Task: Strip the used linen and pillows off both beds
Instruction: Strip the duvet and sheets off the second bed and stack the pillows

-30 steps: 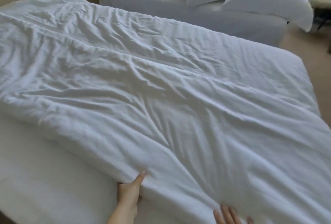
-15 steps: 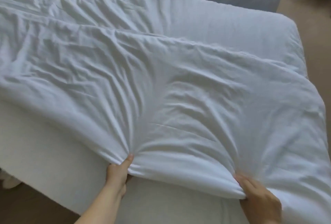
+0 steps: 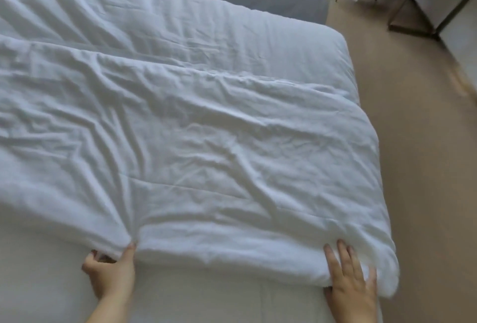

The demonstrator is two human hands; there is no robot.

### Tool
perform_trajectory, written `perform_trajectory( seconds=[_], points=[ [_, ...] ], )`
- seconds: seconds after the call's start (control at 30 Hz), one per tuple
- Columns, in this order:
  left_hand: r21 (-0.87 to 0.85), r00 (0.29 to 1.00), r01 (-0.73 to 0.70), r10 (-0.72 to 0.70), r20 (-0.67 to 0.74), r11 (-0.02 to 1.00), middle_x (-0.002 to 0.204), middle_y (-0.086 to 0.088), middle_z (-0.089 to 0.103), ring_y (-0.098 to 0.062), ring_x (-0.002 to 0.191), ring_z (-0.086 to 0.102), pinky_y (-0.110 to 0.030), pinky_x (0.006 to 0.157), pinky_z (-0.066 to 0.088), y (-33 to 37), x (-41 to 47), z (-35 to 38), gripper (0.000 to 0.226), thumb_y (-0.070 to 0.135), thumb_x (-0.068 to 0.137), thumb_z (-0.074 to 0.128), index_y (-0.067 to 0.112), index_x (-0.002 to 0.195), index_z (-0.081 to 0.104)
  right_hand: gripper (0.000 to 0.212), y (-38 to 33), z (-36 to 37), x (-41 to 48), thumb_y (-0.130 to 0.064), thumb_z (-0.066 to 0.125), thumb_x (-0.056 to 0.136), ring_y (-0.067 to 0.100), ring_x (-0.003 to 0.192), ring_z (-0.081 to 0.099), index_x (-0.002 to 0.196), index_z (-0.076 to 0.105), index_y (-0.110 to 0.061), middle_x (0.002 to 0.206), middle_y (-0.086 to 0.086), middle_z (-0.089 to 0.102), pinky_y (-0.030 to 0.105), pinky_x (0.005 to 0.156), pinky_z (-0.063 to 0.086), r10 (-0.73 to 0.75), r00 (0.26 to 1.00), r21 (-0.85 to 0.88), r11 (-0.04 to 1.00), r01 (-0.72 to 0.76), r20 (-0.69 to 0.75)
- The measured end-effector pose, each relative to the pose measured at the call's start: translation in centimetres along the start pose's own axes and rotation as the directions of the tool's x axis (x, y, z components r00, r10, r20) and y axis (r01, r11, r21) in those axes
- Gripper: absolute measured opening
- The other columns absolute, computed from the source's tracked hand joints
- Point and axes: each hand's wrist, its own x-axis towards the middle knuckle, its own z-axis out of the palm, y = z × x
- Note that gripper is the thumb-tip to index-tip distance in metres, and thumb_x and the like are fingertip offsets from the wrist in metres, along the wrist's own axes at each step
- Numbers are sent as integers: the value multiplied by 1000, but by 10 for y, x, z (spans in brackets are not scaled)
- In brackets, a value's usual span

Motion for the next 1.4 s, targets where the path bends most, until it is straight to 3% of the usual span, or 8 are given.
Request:
perform_trajectory(
  seconds=[0.07,0.17,0.27,0.43,0.53,1.1,1.27,1.4],
  points=[
    [188,948,-311,318,-5,932,119,-38,51,-50,111,51,-57,93,40,-3,-34,8,78,21,57,77,-12,121,46,72,25,-5,6,-21,31,58,9,143,9,129,23,-28,148,3,26,50,86,37,61,997,24,998,-62,55],
    [265,559,-823,799,221,502,124,-29,50,-41,117,50,-52,94,40,-23,-101,48,64,42,71,48,9,126,45,53,53,-16,11,-17,32,59,18,82,67,109,49,-20,89,9,67,22,58,48,59,973,150,984,-94,222],
    [77,244,-967,796,554,242,131,-6,40,2,141,11,-21,113,7,-32,-179,118,46,56,93,19,39,135,29,37,69,-30,17,-18,32,55,7,37,56,61,68,-20,50,-8,62,16,36,34,-81,951,180,983,27,299],
    [581,662,-746,458,594,325,156,4,-10,-14,145,-8,-29,94,-35,-32,-299,217,122,88,42,-26,29,147,-6,39,120,-47,17,-11,36,67,4,61,65,69,74,-23,66,-10,68,14,56,46,-259,926,271,945,184,274],
    [739,805,-590,313,505,325,154,4,-20,-14,144,-15,-36,105,-29,-29,-329,234,82,69,85,20,25,147,-12,38,173,-63,15,-18,42,67,-4,70,65,79,73,-35,73,-17,69,9,62,46,-320,908,370,905,209,272],
    [459,799,-599,523,296,656,124,-34,52,-54,110,52,-62,90,39,90,-313,350,66,38,74,51,-10,120,55,36,347,-97,229,-30,34,59,-9,51,53,88,52,-40,58,-30,58,2,46,34,-384,856,287,912,293,347],
    [447,818,-574,504,277,686,141,-23,41,-43,128,40,-53,106,23,200,-271,438,90,58,65,24,2,132,47,54,361,-72,366,-19,62,46,5,92,46,97,45,-21,68,-17,67,-3,47,23,-329,845,312,928,206,422],
    [464,801,-596,527,283,656,156,-9,10,-24,144,11,-37,113,2,277,-232,494,72,57,88,27,17,147,19,62,372,-48,465,-26,53,73,-30,81,43,91,25,-79,105,-3,60,-4,66,36,-252,866,360,928,91,432]
  ],
)
